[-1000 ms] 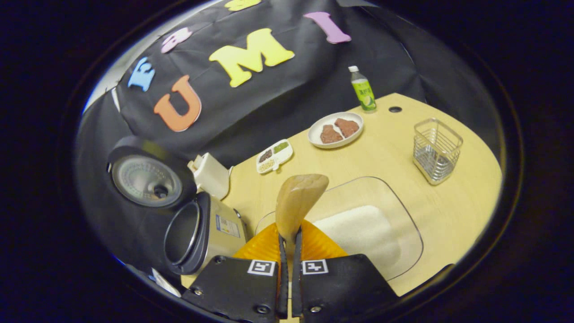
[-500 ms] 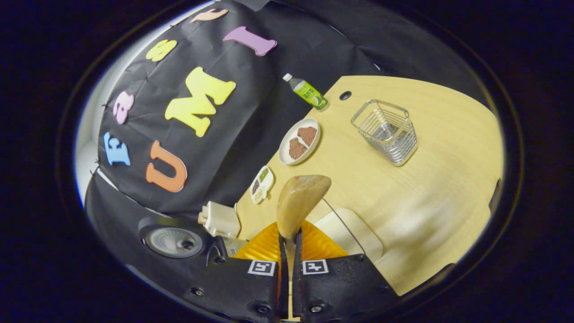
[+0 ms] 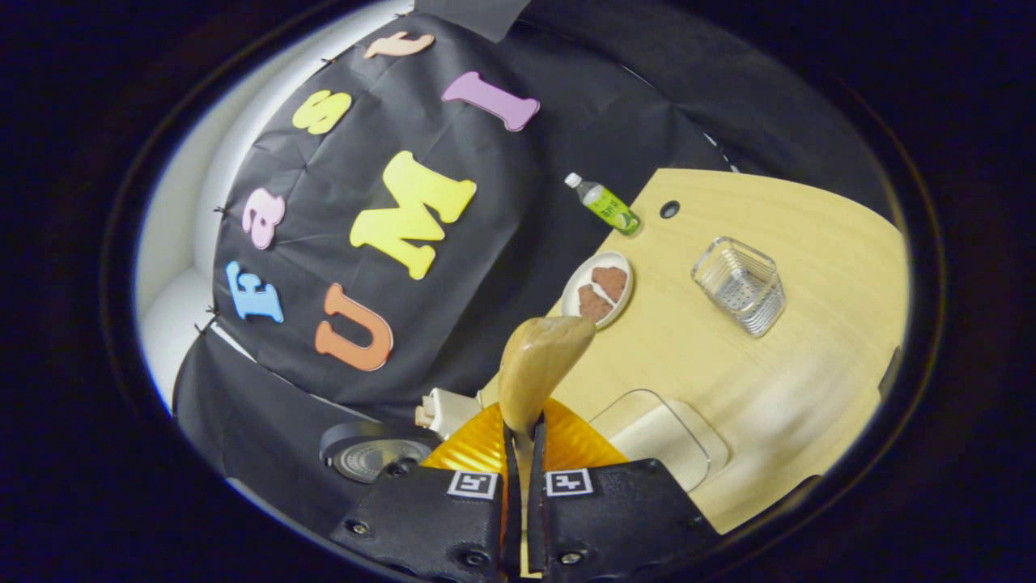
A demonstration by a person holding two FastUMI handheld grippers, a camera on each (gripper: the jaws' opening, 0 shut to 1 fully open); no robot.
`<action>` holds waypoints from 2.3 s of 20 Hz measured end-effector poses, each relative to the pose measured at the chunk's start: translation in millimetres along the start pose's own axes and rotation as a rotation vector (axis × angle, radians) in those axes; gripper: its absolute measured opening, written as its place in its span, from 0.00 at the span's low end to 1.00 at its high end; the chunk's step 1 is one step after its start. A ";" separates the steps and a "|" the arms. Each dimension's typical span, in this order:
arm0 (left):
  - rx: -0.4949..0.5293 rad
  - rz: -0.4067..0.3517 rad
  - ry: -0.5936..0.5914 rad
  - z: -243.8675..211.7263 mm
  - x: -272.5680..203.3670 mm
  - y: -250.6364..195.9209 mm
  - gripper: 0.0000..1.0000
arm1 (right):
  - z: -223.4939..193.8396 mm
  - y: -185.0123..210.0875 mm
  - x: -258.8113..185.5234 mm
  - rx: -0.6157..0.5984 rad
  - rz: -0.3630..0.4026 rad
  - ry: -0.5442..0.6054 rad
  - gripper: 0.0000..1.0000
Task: Close the left gripper, press the button to open the rice cooker; take a wooden spoon from the chopstick holder with the right hand, scoop a spoonful of rice and pour it into the rice cooker, then put the wooden spoon back into the chopstick holder.
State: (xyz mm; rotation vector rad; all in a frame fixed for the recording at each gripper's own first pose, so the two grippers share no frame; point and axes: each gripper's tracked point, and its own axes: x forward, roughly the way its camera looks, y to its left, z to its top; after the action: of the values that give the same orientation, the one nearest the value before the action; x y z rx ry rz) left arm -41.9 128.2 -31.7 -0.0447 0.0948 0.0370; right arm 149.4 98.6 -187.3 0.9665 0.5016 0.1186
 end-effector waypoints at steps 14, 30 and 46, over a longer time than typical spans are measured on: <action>-0.016 0.146 -0.008 -10.0 -53.3 62.5 0.95 | -142.8 162.7 82.4 -0.304 0.167 0.182 0.09; -0.081 0.233 -0.016 -14.5 -72.5 96.1 0.95 | -206.3 194.7 108.0 -0.960 0.174 0.117 0.08; -0.099 0.253 -0.021 -17.1 -79.7 108.4 0.95 | -237.6 211.1 85.4 -1.477 0.278 -0.053 0.08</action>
State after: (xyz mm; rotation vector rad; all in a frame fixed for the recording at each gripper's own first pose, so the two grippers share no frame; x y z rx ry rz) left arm -127.0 232.9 -45.8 -0.1308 0.0776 0.2952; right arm 141.4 426.2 -156.7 -0.4216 0.1181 0.6099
